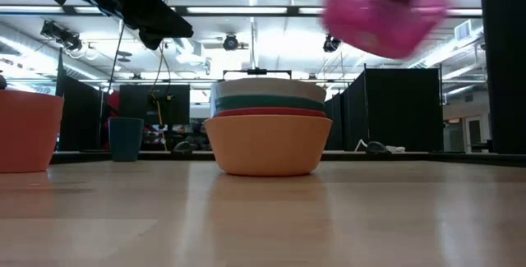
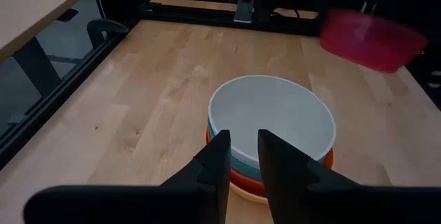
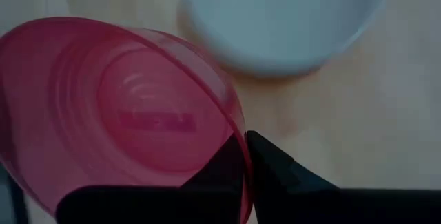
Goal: Nest bowls inside each other
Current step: Stack the pink bowl on top of the white bowl
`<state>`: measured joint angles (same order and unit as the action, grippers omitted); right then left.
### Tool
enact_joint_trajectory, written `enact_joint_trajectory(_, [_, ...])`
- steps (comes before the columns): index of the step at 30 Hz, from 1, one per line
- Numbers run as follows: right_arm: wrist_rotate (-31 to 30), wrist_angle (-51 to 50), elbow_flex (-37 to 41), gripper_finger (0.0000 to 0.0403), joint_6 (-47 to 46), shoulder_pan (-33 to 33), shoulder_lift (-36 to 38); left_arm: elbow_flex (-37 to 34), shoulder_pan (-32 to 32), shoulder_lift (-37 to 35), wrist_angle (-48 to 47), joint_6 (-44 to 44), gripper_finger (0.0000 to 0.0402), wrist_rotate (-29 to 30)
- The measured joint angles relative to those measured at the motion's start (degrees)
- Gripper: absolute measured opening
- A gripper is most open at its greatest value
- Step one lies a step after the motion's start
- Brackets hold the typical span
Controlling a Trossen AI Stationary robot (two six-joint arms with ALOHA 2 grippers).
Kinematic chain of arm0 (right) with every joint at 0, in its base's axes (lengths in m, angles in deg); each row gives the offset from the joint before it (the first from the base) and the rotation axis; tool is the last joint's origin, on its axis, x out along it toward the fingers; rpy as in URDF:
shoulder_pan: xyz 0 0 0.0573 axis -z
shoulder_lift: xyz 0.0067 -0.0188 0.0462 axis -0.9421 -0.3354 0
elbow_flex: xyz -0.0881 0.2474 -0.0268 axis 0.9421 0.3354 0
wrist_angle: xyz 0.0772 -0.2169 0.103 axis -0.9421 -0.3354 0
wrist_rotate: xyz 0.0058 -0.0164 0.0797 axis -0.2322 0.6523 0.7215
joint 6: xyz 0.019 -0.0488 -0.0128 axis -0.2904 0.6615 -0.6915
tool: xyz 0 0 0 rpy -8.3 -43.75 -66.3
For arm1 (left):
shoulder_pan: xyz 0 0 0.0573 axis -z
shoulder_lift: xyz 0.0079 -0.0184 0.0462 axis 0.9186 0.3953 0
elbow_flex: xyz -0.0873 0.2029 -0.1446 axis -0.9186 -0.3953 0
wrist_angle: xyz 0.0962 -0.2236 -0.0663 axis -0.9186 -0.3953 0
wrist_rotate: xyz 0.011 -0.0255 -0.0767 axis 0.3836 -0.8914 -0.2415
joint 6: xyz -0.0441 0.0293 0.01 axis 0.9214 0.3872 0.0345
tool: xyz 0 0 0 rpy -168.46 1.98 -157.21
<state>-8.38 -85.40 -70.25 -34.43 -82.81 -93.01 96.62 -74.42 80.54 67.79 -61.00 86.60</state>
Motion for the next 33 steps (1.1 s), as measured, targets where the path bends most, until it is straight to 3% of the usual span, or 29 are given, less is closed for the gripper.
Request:
enact_joint_trajectory(14, [14.1, 8.9, -4.9, 0.0000, 17.8, 22.1, -5.5, 0.0, 0.0, 0.0, -0.3, -0.1, 0.0057, -0.1])
enact_joint_trajectory(28, [15.9, 8.9, -10.7, 0.0001, 22.1, 22.1, -15.2, 0.0, 0.0, 0.0, -0.6, -0.2, 0.0054, -0.2])
enact_joint_trajectory(33, [16.4, 9.0, -10.8, 0.0024, 22.6, 22.2, -15.7, 0.0, 0.0, 0.0, -0.9, -0.2, 0.0061, -0.2])
